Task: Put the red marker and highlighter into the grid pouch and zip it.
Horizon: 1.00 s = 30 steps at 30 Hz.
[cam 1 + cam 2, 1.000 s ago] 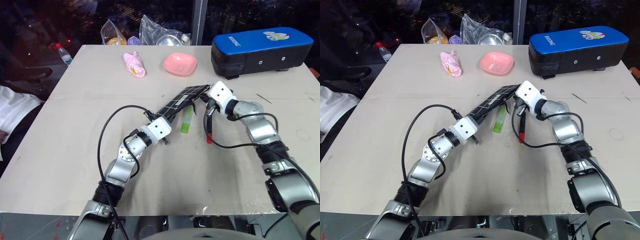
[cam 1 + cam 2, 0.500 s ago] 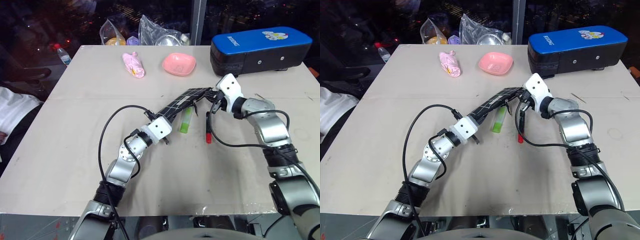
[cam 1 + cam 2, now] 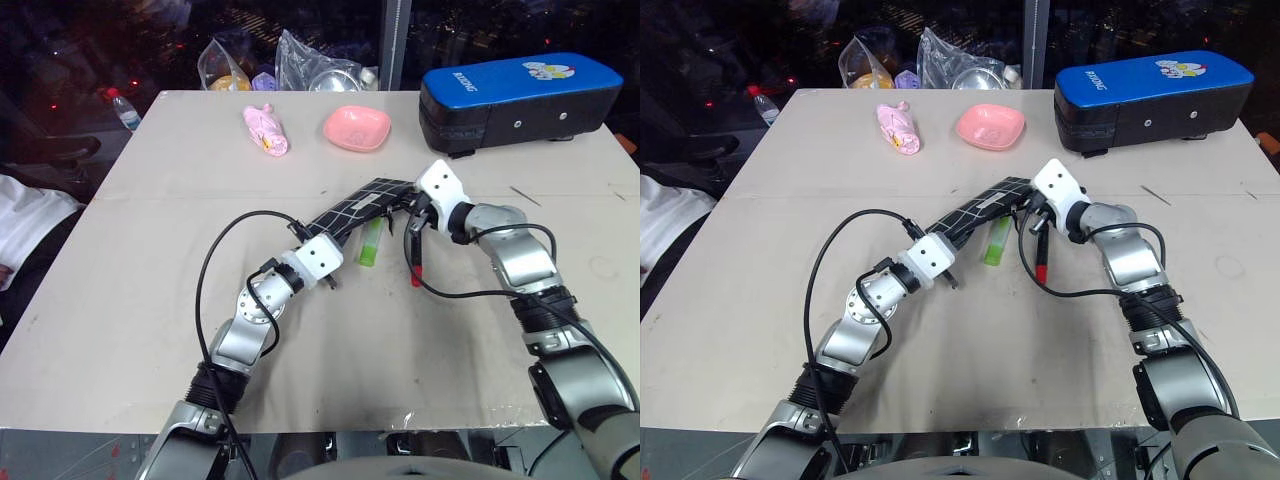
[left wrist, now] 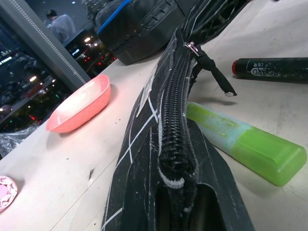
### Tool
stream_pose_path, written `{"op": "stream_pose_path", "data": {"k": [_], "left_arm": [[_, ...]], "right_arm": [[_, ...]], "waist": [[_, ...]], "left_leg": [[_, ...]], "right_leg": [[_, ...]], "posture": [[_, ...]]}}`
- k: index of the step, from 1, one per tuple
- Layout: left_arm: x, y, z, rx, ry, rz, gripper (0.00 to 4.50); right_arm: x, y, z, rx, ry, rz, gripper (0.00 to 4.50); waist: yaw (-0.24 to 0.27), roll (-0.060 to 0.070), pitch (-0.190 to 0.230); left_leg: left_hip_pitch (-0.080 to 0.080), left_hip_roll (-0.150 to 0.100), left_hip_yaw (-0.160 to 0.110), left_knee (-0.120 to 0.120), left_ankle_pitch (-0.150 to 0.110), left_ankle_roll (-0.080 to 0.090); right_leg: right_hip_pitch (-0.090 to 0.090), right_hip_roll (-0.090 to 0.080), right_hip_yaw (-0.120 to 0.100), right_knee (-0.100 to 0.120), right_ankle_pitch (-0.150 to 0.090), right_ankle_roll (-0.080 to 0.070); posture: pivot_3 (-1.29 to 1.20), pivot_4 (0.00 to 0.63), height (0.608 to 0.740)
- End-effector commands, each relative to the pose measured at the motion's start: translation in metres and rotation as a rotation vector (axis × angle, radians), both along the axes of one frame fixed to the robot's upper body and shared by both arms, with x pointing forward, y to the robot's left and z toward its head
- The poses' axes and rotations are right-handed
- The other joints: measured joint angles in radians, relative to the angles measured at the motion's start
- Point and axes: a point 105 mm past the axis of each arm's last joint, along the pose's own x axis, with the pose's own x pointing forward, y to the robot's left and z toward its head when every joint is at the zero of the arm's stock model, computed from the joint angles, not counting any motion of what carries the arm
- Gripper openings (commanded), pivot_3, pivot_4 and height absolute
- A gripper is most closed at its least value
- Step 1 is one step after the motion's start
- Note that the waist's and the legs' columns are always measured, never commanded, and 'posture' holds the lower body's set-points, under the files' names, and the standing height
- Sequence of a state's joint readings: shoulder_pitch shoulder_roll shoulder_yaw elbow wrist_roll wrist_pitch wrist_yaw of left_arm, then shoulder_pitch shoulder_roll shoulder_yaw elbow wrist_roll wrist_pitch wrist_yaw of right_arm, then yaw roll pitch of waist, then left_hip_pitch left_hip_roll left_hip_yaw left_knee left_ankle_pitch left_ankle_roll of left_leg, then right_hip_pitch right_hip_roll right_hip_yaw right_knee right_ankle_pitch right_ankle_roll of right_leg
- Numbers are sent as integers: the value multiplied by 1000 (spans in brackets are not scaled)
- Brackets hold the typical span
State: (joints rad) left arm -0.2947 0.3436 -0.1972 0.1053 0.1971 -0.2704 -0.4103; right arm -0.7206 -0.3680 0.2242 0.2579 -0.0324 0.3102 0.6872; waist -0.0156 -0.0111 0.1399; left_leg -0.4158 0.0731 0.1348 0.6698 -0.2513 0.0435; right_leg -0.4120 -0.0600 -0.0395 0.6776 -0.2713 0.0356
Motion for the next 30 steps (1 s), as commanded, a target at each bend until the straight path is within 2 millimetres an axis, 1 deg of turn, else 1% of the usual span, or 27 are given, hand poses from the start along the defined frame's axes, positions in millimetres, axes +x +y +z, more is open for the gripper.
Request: {"op": "stream_pose_path", "data": {"k": [1, 3, 6, 8, 10, 13, 16, 17, 18, 21, 22, 23, 25, 26, 30], "left_arm": [[-1, -3, 18, -4, -71, -33, 0], [0, -2, 20, 3, -77, -40, 0], [2, -2, 21, 9, -81, -46, 0], [3, 0, 23, 17, -88, -52, 0], [4, 1, 25, 22, -93, -54, 0], [5, 5, 27, 25, -101, -50, 0], [7, 4, 28, 24, -106, -48, 0], [7, 3, 28, 22, -107, -49, 0], [7, 3, 28, 21, -107, -49, 0], [7, 0, 27, 17, -107, -51, 0], [7, 0, 27, 16, -106, -50, 0], [7, 0, 26, 15, -105, -49, 0], [7, 0, 26, 13, -103, -46, 0], [7, 1, 25, 13, -103, -45, 0], [7, -1, 25, 11, -103, -44, 0]], "right_arm": [[-8, 30, 15, -108, -166, 164, 96], [-12, 43, 13, -187, -245, 248, 96], [-15, 51, 9, -262, -317, 312, 96], [-18, 58, 7, -352, -420, 389, 96], [-20, 62, 5, -403, -486, 444, 96], [-13, 57, 2, -500, -558, 454, 96], [-10, 55, 5, -527, -601, 460, 96], [-9, 55, 7, -528, -610, 462, 607], [-9, 56, 7, -528, -615, 464, 886], [-7, 56, 8, -533, -621, 468, 2185], [-7, 57, 8, -533, -624, 468, 2770], [-7, 57, 8, -532, -626, 469, 3189], [-7, 59, 10, -523, -633, 467, 4182], [-7, 60, 12, -519, -640, 465, 4456], [-7, 63, 17, -508, -653, 466, 4456]], "waist": [[0, 0, 0], [0, 0, 0], [1, 0, 0], [3, 0, 0], [2, 0, 0], [1, 0, 0], [1, 0, 0], [1, 0, 0], [1, 0, 0], [1, 0, 0], [1, 0, 0], [1, 0, 0], [1, 0, 0], [1, 0, 0], [1, 0, 0]], "left_leg": [[0, 0, 0, 0, 0, 0], [0, 0, 0, 0, 0, 0], [0, 0, 0, 0, 0, 0], [0, 0, 0, 0, 0, 0], [0, 0, 1, 0, 0, 0], [0, 0, 1, 0, 0, 0], [0, 0, 2, 0, 0, 0], [0, 0, 3, 0, 0, 0], [0, 0, 3, 0, 0, 0], [0, 1, 7, 0, 0, -1], [0, 1, 7, 0, 0, -1], [0, 1, 7, 0, 0, -1], [0, 1, 7, 0, 1, -1], [0, 1, 7, 0, 1, -1], [0, 1, 7, 0, 1, -1]], "right_leg": [[0, 0, 0, 0, 0, 0], [0, 0, 0, 0, 0, 0], [0, 0, 0, 0, 0, 0], [0, 0, 0, 0, 0, 0], [0, 0, 0, 0, 0, 0], [0, 0, 0, 0, 0, 0], [0, 0, 0, 0, 0, 0], [0, 0, 0, 0, 0, 0], [0, 0, 0, 0, 0, 0], [0, 0, 0, 0, 0, 0], [0, 0, 0, 0, 0, 0], [0, 0, 0, 0, 0, 0], [0, 0, 0, 0, 0, 0], [0, 0, 0, 0, 0, 0], [0, 0, 0, 0, 0, 0]], "posture": [[0, 150, 740], [0, 150, 740], [0, 150, 740], [0, 150, 740], [0, 150, 740], [0, 150, 740], [0, 150, 740], [0, 150, 740], [0, 150, 740], [0, 150, 740], [0, 150, 740], [0, 150, 740], [0, 150, 740], [0, 150, 740], [0, 150, 740]]}}
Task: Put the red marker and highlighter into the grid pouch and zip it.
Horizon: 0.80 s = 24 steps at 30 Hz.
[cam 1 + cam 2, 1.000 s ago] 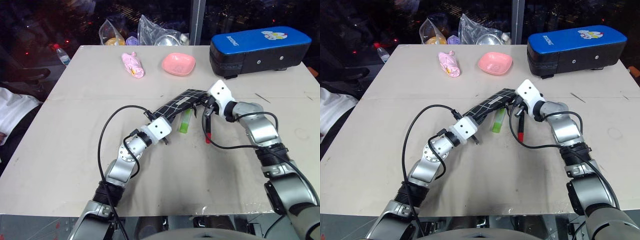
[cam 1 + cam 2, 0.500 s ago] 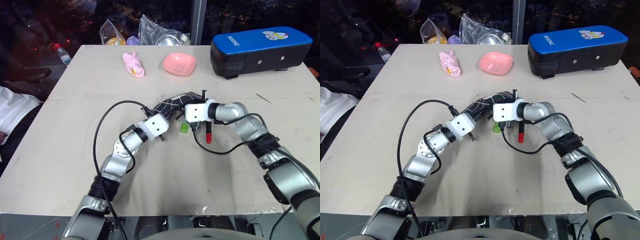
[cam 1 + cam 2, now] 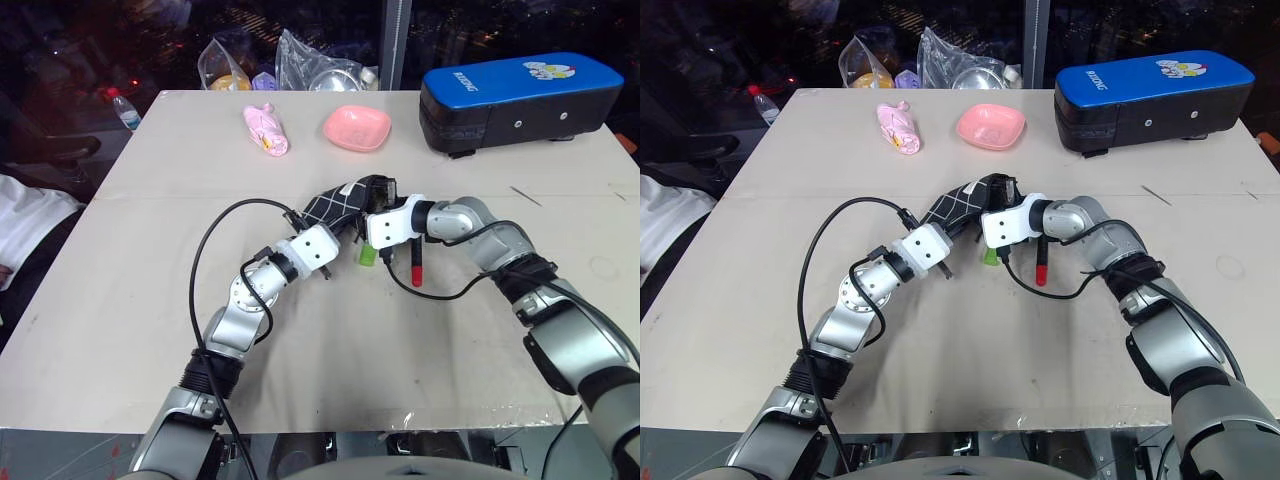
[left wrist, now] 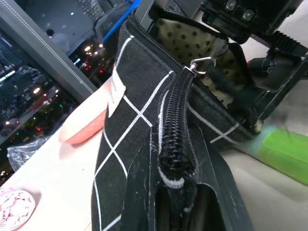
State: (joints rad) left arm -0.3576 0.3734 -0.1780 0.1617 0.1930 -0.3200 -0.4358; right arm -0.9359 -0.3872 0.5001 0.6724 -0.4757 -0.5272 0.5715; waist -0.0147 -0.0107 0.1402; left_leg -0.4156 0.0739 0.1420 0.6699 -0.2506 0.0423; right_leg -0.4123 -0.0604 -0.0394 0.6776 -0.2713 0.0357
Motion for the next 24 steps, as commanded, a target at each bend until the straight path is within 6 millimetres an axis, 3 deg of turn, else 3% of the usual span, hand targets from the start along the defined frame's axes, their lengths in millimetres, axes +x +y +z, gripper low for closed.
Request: {"op": "stream_pose_path", "data": {"k": [1, 12, 18, 24], "left_arm": [[-2, -7, 13, -23, -55, -29, 0], [-1, -10, 9, -32, -44, -27, 0], [4, 9, 10, -66, -34, 49, 0], [4, 16, 14, -96, -35, 73, 0]], "right_arm": [[-1, 11, 23, 38, -63, 39, 4456], [6, 9, 32, 129, -65, -33, 4456], [8, -18, 36, 234, 49, -110, 4456], [-15, -48, 50, 454, 269, -177, 4456]], "waist": [[0, 0, 0], [0, 0, 0], [3, 0, 0], [3, 0, 0]], "left_leg": [[0, 0, 0, 0, 0, 0], [0, 0, 0, 0, 0, 0], [0, 0, 0, 0, 0, 0], [0, 0, -2, 0, 0, 0]], "right_leg": [[0, 0, 0, 0, 0, 0], [0, 0, 0, 0, 0, 0], [0, 0, 0, 0, 0, 0], [0, -1, 0, 0, 0, 0]], "posture": [[0, 150, 740], [0, 150, 740], [0, 150, 740], [0, 150, 740]]}}
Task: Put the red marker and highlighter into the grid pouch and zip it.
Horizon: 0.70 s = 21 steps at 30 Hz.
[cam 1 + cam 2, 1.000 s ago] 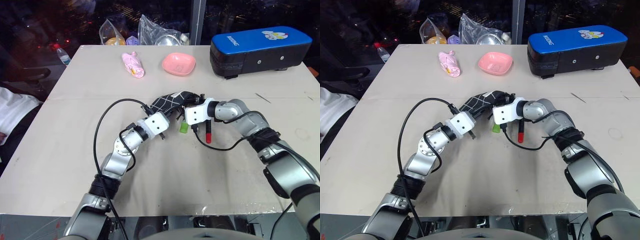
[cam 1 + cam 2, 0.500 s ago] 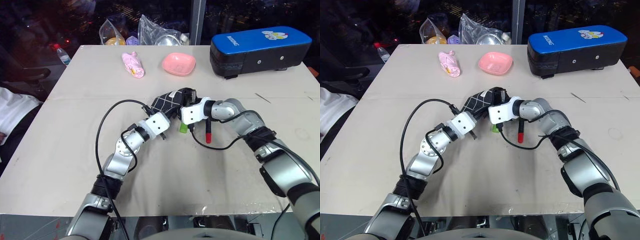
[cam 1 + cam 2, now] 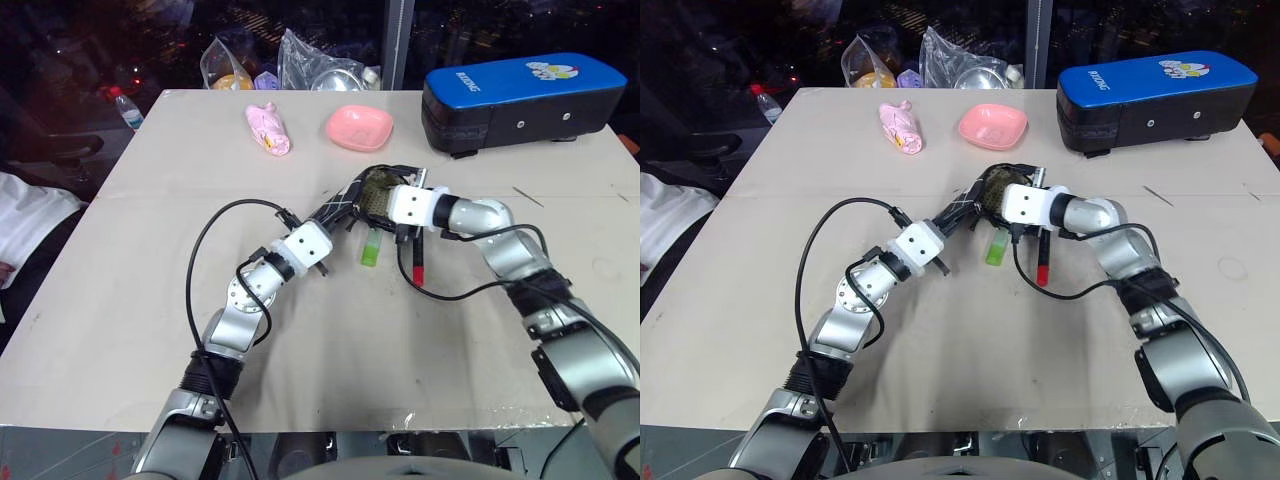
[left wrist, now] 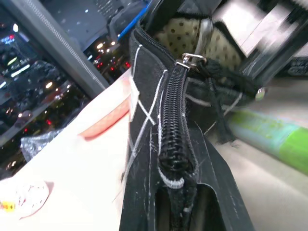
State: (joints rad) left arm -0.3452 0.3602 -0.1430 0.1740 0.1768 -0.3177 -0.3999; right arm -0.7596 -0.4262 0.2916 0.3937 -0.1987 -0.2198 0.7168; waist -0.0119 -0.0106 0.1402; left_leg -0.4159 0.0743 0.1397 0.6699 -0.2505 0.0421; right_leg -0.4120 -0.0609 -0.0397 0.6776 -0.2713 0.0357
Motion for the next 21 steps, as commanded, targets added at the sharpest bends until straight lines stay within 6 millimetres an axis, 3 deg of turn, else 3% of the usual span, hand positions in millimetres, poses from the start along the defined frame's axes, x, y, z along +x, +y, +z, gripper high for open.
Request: {"op": "stream_pose_path", "data": {"k": [1, 4, 8, 11, 15, 21], "left_arm": [[0, 6, 14, -39, -38, 13, 0], [0, 7, 15, -40, -40, 16, 0], [0, 10, 15, -41, -38, 21, 0], [0, 10, 14, -41, -32, 17, 0], [1, 8, 14, -40, -29, 8, 0], [0, 5, 12, -38, -21, -4, 0]], "right_arm": [[-16, -12, 32, 179, 59, -21, 4456], [-32, -24, 33, 284, 163, -92, 4456], [-50, -42, 15, 354, 307, -260, 4456], [-69, -51, -14, 449, 482, -456, 4456], [-89, -45, -45, 481, 613, -589, 4456], [-91, -38, -71, 545, 701, -703, 4456]], "waist": [[0, 0, 0], [-1, 0, 0], [4, 0, 0], [4, 0, 0], [0, 0, 0], [0, 0, 0]], "left_leg": [[0, 0, -1, 0, 0, 0], [0, 0, -4, 0, 0, 0], [-1, 0, -7, 0, 0, 0], [-1, -1, -6, 0, 0, 0], [-1, -1, -8, -1, 0, 0], [-1, -2, -8, -1, 0, 0]], "right_leg": [[0, 0, 0, 0, 0, 0], [0, 0, 0, 0, 0, 0], [0, 0, -1, 0, 0, 0], [0, 0, -1, 0, 0, 0], [0, 0, -1, 0, 0, 0], [0, 1, -1, 0, 0, 0]], "posture": [[0, 150, 740], [0, 150, 740], [0, 150, 740], [0, 150, 740], [0, 150, 740], [0, 150, 740]]}}
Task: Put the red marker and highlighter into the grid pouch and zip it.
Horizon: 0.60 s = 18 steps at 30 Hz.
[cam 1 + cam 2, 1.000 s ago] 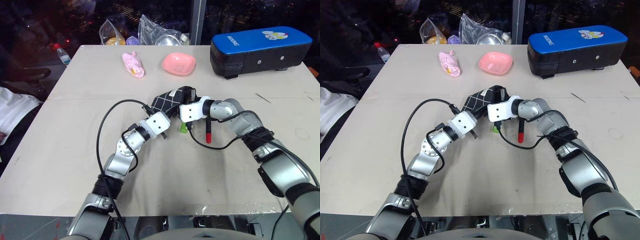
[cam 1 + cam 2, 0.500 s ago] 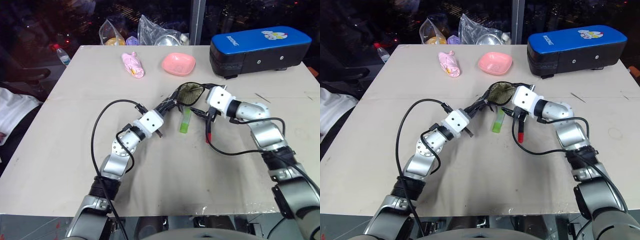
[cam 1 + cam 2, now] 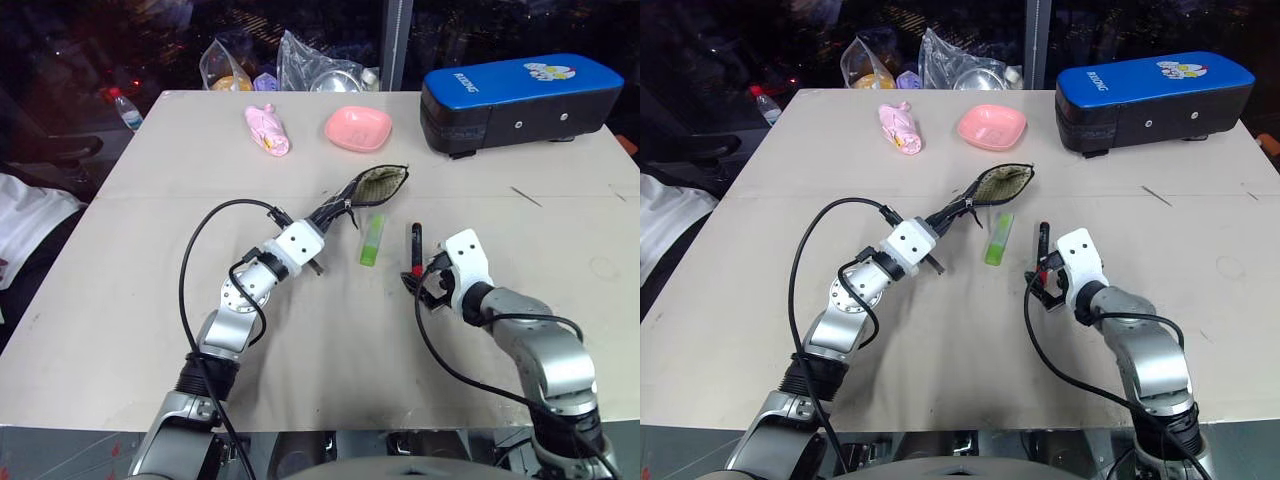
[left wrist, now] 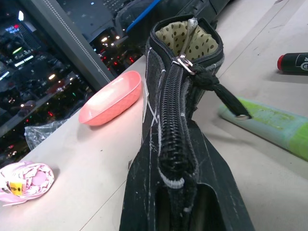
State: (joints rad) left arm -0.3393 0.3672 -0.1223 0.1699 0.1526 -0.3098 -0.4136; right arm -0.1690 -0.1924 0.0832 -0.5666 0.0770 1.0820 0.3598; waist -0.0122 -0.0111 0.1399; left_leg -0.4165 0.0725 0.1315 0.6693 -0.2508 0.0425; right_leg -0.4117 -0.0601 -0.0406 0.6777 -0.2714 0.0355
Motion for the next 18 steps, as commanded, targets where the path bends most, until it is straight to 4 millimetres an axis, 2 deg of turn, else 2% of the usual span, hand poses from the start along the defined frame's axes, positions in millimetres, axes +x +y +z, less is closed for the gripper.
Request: {"op": "stream_pose_path", "data": {"k": [1, 3, 4, 5, 6, 7, 9, 10, 12, 15, 18], "left_arm": [[-1, -3, 10, -20, -31, -16, 0], [-1, -3, 10, -19, -30, -18, 0], [-2, -3, 10, -18, -30, -18, 0], [-1, -3, 10, -18, -29, -18, 0], [-1, -3, 10, -17, -29, -18, 0], [-1, -2, 10, -17, -29, -16, 0], [-1, -2, 10, -16, -28, -13, 0], [-1, -1, 9, -17, -26, -10, 0], [-1, 0, 8, -21, -22, -4, 0], [-1, 1, 8, -26, -22, 0, 0], [-1, 0, 12, -31, -26, -4, 0]], "right_arm": [[3, 0, -3, -13, -17, -50, 4456], [3, 2, -4, -16, -19, -55, 3951], [3, 2, -4, -20, -20, -55, 3472], [4, 1, -4, -31, -26, -60, 3227], [4, 0, -4, -39, -31, -64, 2733], [5, -1, -4, -43, -32, -70, 2032], [6, -5, -4, -33, -26, -96, 1502], [8, -9, -4, -31, -27, -124, 985], [13, -20, 0, -17, -41, -187, 406], [21, -37, 12, -38, -97, -228, 292], [31, -56, 36, -142, -223, -174, 292]], "waist": [[0, 0, 0], [0, 0, 0], [0, 0, 0], [0, 0, 0], [-1, 0, 0], [-1, 0, 0], [-1, 0, 0], [0, 0, 0], [0, -1, 0], [1, -1, 0], [1, -1, 0]], "left_leg": [[0, 0, 0, 0, 0, 0], [0, 0, 0, 0, 0, 0], [0, 0, 0, 0, 0, 0], [0, 0, 0, 0, 0, 0], [0, 0, 0, 0, 0, 0], [0, 0, 0, 0, 0, 0], [0, 0, 0, 0, 0, 0], [0, 0, 0, 0, 0, 0], [0, 0, 0, 0, 0, 0], [0, 0, 0, 0, 0, 0], [0, 0, 0, 0, 0, 0]], "right_leg": [[0, 0, 0, 0, 0, 0], [0, 0, 0, 0, 0, 0], [0, 0, 0, 0, 0, 0], [0, 0, 0, 0, 0, 0], [0, 0, 0, 0, 0, 0], [0, 0, 0, 0, 0, 0], [0, 1, 0, 0, 0, 0], [0, 1, 0, 0, 0, 0], [0, 1, 0, 0, 0, 0], [0, 1, 0, 0, 0, 0], [0, 0, 0, -1, 0, 0]], "posture": [[0, 150, 740], [0, 150, 740], [0, 150, 740], [0, 150, 740], [0, 150, 740], [0, 150, 740], [0, 150, 740], [0, 150, 740], [0, 150, 740], [0, 150, 740], [0, 150, 740]]}}
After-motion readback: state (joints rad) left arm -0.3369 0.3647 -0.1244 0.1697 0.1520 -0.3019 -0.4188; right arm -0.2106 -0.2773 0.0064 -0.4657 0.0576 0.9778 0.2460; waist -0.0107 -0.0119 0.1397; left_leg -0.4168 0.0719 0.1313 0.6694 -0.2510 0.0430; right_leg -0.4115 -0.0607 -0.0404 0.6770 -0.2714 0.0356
